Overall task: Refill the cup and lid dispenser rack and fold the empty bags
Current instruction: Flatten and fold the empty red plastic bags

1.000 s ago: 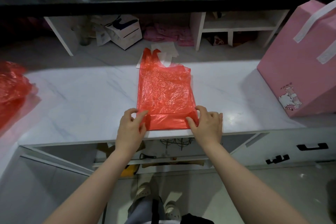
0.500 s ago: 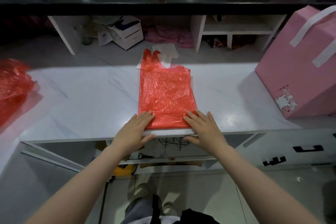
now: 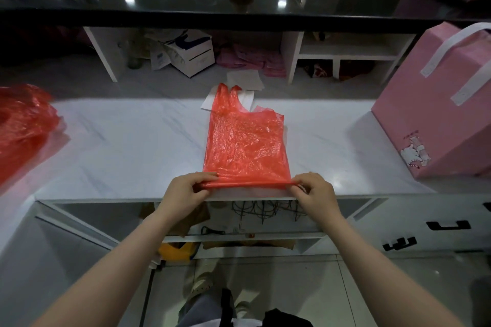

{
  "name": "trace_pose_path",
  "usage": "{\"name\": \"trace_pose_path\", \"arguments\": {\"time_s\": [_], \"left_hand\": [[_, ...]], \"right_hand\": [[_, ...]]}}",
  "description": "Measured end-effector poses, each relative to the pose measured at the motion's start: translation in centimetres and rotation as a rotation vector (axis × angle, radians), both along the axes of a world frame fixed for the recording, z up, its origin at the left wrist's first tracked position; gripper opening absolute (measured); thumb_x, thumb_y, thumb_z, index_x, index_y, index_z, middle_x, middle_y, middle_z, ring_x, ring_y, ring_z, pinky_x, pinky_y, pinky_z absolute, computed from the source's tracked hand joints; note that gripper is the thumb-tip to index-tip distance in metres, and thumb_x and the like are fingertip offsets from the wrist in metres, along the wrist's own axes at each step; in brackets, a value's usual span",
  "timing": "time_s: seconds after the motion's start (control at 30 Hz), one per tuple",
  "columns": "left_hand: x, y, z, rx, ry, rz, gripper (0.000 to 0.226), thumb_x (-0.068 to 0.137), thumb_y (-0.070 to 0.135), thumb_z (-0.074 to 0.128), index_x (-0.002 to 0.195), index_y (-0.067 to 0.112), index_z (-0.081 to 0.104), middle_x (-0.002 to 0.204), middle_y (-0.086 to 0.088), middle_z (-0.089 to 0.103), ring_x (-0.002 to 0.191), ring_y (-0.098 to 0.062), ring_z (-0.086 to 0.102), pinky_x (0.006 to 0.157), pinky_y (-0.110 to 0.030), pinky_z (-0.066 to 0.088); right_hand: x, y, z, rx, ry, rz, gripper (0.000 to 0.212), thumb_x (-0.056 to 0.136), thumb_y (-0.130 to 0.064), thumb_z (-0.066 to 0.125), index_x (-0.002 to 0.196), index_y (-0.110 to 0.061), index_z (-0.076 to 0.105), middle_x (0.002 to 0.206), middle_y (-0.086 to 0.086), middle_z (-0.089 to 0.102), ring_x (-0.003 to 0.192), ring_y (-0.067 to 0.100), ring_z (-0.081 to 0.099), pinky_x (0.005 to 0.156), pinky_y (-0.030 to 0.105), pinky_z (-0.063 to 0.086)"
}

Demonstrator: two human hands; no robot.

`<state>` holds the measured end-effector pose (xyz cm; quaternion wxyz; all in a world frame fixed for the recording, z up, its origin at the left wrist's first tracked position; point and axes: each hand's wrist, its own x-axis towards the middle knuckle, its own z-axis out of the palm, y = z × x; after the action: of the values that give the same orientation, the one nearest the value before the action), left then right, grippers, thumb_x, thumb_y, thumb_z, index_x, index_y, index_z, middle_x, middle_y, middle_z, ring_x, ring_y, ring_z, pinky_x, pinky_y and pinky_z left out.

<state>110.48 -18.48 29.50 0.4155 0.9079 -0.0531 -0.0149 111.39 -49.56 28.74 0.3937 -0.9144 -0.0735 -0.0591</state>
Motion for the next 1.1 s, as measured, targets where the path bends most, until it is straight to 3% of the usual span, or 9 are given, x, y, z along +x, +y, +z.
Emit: {"name": "trace_pose_path", "arguments": {"time_s": [0.17,0.27,0.43,0.6,0.73,0.8,0.9,1.0,1.1], "left_hand": [[-0.1,-1.0,0.0,-0.111,-0.006,0.151,0.016,0.089,0.021,0.066,0.093,0.036,0.068,0.082,0.022,0.066,0.074,0.001,0.061,0.063,-0.018,0.046],[0.1,-1.8,-0.2,-0.098,-0.038,0.252,0.022,0.089,0.022,0.066,0.110,0.029,0.065,0.086,0.019,0.066,0.081,0.004,0.061,0.075,-0.025,0.054],[0.1,-2.8,-0.4,-0.037,-0.079,0.279,0.055,0.090,0.022,0.063,0.136,0.039,0.037,0.084,0.023,0.058,0.073,0.004,0.058,0.060,-0.008,0.041],[0.6,-3.1,-0.3,0.390,-0.256,0.120,0.049,0.088,0.010,0.062,0.133,0.027,0.055,0.133,-0.011,0.044,0.085,-0.019,0.057,0.072,-0.034,0.056],[0.8,-3.1,-0.6,0.648,-0.390,-0.021,0.041,0.082,0.004,0.067,0.120,0.019,0.068,0.134,-0.014,0.057,0.114,-0.041,0.054,0.092,-0.052,0.046],[1.0,-3.0,-0.7,0.634,-0.284,-0.070,0.044,0.092,0.007,0.055,0.133,0.021,0.057,0.143,-0.009,0.049,0.133,-0.035,0.041,0.109,-0.050,0.032],[1.2,-2.2,-1.0,0.578,-0.090,-0.149,0.051,0.101,0.013,0.035,0.149,0.027,0.030,0.158,0.001,0.022,0.146,-0.019,0.017,0.119,-0.037,0.009],[0.7,-1.5,-1.2,0.590,-0.093,-0.225,0.052,0.103,0.031,0.034,0.152,0.030,0.018,0.160,0.005,0.010,0.148,-0.014,0.009,0.118,-0.034,0.001],[0.3,-0.8,-1.2,0.600,-0.118,-0.265,0.059,0.098,0.048,0.040,0.151,0.031,0.018,0.159,0.008,0.011,0.147,-0.013,0.010,0.118,-0.031,0.000]], "right_hand": [[0.4,0.7,0.2,0.066,0.080,-0.106,0.015,0.094,-0.025,0.057,0.080,-0.030,0.062,0.076,-0.013,0.059,0.080,0.008,0.055,0.068,0.028,0.043],[1.0,1.5,-0.2,-0.004,0.088,-0.146,0.016,0.096,-0.027,0.052,0.084,-0.023,0.062,0.074,-0.012,0.056,0.083,0.016,0.052,0.064,0.026,0.035],[2.2,2.5,-0.2,-0.158,0.124,-0.217,0.024,0.097,-0.033,0.050,0.102,-0.014,0.064,0.085,0.006,0.062,0.089,0.025,0.055,0.075,0.036,0.047],[1.6,2.6,-0.3,-0.203,0.139,-0.204,0.035,0.096,-0.034,0.049,0.129,-0.023,0.048,0.100,0.010,0.060,0.098,0.024,0.052,0.081,0.035,0.046],[0.8,3.1,-0.1,-0.452,0.013,-0.092,0.052,0.100,-0.037,0.038,0.149,-0.028,0.025,0.155,0.009,0.023,0.142,0.028,0.018,0.114,0.042,0.024],[0.5,3.0,-0.1,-0.620,-0.024,0.102,0.060,0.098,-0.054,0.018,0.151,-0.035,-0.003,0.159,-0.003,-0.016,0.146,0.018,-0.017,0.118,0.045,-0.002],[-0.2,2.2,-1.0,-0.808,0.062,0.324,0.070,0.089,-0.068,0.009,0.141,-0.037,-0.028,0.151,-0.012,-0.031,0.139,0.012,-0.030,0.113,0.047,-0.016],[-0.3,1.7,-1.4,-0.832,0.071,0.325,0.080,0.096,-0.056,0.035,0.140,-0.037,-0.030,0.150,-0.014,-0.029,0.141,0.011,-0.025,0.111,0.047,-0.016],[-0.2,1.3,-1.3,-0.713,0.040,0.334,0.080,0.096,-0.037,0.050,0.151,-0.035,-0.008,0.153,-0.016,-0.017,0.143,0.007,-0.016,0.114,0.042,-0.013]]}}
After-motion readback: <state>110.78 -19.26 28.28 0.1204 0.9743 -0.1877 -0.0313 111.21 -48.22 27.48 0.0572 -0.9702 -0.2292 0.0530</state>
